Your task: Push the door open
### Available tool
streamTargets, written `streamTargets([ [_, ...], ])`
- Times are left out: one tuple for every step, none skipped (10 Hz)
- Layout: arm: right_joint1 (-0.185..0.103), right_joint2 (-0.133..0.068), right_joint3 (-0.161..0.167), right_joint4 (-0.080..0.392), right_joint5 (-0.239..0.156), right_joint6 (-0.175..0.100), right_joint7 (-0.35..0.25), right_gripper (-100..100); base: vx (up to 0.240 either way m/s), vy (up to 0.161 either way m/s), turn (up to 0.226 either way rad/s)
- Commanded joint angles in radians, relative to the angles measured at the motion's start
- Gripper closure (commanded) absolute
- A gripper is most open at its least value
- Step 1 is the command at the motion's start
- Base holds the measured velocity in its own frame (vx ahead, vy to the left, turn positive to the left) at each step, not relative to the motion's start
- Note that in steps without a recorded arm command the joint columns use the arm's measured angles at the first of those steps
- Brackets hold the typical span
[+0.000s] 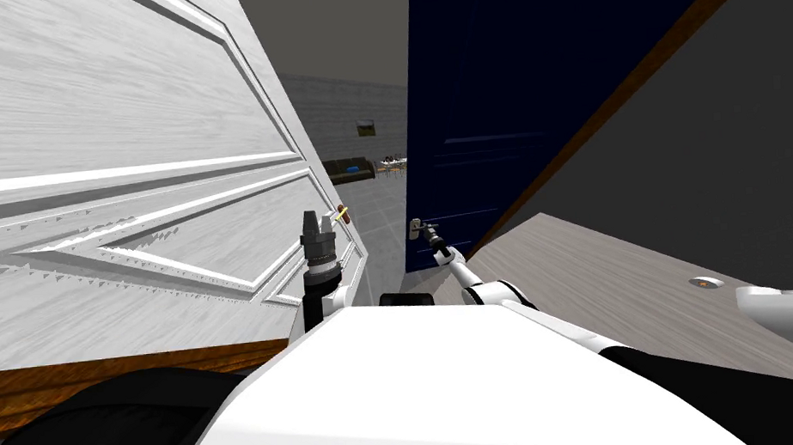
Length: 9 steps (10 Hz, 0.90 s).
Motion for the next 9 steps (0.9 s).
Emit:
streamTargets([
  [-0.033,-0.006,-0.028,0.045,-0.011,-0.021,0.023,100,0.086,0.057,-0.041],
  [-0.035,0.002,-0.047,0.045,-0.019,-0.016,0.047,100,0.093,0.057,-0.067],
  [-0.037,0.01,-0.066,0.046,-0.028,-0.011,0.072,100,0.158,0.115,-0.117],
  [-0.038,0.014,-0.075,0.046,-0.033,-0.008,0.084,100,0.164,0.112,-0.107],
  [-0.038,0.018,-0.085,0.046,-0.037,-0.006,0.097,100,0.112,0.092,-0.077],
  [-0.04,0.027,-0.104,0.047,-0.047,0.0,0.122,100,0.107,0.121,-0.069],
  [-0.04,0.027,-0.104,0.047,-0.047,0.0,0.122,100,0.088,0.082,-0.067],
  [-0.043,0.04,-0.133,0.047,-0.06,0.008,0.159,100,0.121,0.123,-0.157],
  [-0.044,0.045,-0.142,0.048,-0.065,0.011,0.171,100,0.153,0.14,-0.09],
])
